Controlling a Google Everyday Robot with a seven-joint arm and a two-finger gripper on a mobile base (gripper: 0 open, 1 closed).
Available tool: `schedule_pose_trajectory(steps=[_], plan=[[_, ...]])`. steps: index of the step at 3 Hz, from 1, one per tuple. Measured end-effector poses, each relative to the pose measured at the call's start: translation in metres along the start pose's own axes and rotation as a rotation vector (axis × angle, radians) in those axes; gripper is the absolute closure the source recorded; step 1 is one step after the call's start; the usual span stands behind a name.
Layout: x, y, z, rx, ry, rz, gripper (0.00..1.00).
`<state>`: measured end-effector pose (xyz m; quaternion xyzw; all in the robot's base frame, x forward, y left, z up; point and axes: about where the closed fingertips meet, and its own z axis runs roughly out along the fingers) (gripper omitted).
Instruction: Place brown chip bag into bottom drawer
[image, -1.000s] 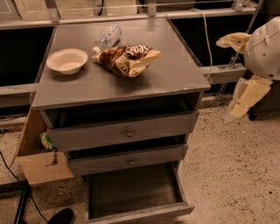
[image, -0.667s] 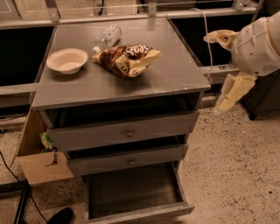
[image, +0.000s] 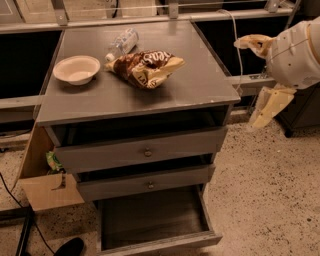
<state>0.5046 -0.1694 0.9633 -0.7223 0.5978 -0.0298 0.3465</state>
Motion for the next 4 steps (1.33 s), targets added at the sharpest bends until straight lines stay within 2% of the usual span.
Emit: schedule_pose_trajectory(steps=[2, 3, 4], plan=[[-0.021, -0.021, 0.024, 0.087, -0.06, -0.188, 0.0], [-0.031, -0.039, 0.042, 0.118, -0.076, -0.263, 0.0], [-0.038, -0.059, 0.065, 0.142, -0.054, -0.32, 0.0]])
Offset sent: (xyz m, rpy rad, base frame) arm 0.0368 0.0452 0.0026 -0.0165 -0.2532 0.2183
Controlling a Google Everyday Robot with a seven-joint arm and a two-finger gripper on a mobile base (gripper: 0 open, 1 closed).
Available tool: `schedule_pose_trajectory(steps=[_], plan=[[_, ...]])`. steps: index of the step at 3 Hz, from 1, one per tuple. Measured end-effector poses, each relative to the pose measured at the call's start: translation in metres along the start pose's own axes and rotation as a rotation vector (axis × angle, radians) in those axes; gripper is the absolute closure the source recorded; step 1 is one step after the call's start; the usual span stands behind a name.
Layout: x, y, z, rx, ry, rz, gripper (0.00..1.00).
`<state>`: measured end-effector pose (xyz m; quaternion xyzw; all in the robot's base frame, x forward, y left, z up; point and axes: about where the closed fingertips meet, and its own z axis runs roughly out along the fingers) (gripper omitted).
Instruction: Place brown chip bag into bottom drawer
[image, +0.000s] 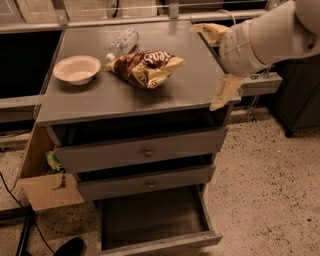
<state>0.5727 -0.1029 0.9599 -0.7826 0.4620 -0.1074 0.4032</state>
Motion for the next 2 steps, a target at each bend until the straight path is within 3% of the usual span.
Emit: schedule_pose_trajectory(steps=[2], plan=[[0.009, -0.025, 0.043, 0.024, 0.13, -0.048, 0.0]])
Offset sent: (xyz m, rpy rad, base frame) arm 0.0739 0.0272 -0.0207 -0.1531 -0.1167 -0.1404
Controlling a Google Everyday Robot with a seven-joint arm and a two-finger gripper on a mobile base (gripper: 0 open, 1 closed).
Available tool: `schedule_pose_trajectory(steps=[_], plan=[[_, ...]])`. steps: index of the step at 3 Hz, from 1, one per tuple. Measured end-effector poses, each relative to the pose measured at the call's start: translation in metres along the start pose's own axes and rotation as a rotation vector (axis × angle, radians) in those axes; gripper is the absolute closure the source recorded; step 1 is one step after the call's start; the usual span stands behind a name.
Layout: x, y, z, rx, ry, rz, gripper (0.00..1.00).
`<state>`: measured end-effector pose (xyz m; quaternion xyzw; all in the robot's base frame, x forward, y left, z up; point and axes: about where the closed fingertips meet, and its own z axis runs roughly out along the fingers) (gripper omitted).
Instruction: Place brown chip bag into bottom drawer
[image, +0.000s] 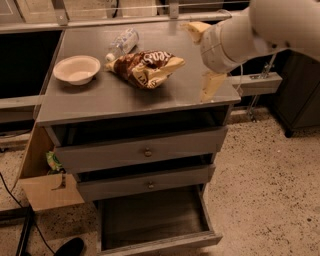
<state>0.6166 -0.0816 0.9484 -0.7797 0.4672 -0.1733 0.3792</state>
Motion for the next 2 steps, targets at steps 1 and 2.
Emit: schedule_pose_trajectory(steps=[1, 2], plan=[[0.001, -0.007, 0.017, 0.005, 0.032, -0.004, 0.0], [-0.005, -0.014, 0.037, 0.009, 0.026, -0.014, 0.0]])
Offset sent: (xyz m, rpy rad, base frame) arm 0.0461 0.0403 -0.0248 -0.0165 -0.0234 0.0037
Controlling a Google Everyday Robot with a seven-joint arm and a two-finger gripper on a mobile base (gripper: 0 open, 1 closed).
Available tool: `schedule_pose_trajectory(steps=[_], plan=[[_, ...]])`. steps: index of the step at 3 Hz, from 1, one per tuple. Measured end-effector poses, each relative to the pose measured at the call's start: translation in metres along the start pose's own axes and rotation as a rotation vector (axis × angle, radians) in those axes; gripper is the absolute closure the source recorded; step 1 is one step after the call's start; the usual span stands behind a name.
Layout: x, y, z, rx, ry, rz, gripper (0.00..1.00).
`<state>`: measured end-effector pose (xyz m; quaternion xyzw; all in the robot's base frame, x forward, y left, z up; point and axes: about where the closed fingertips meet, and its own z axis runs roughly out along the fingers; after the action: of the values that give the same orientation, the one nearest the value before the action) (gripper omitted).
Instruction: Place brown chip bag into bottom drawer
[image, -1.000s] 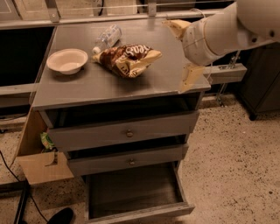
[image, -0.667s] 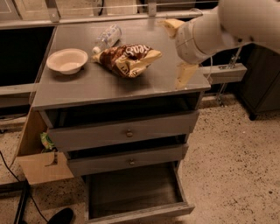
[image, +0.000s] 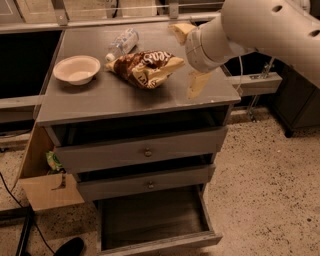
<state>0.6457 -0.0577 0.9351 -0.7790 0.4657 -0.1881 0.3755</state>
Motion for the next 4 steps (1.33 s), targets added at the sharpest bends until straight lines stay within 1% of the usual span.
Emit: schedule_pose_trajectory(steps=[1, 2, 3, 4], plan=[[-0.005, -0.004, 0.017, 0.002, -0.017, -0.012, 0.0], [-0.012, -0.007, 0.038, 0.001, -0.049, -0.031, 0.0], [-0.014, -0.008, 0.063, -0.008, -0.082, -0.053, 0.03], [-0.014, -0.011, 0.076, -0.008, -0.099, -0.064, 0.14]])
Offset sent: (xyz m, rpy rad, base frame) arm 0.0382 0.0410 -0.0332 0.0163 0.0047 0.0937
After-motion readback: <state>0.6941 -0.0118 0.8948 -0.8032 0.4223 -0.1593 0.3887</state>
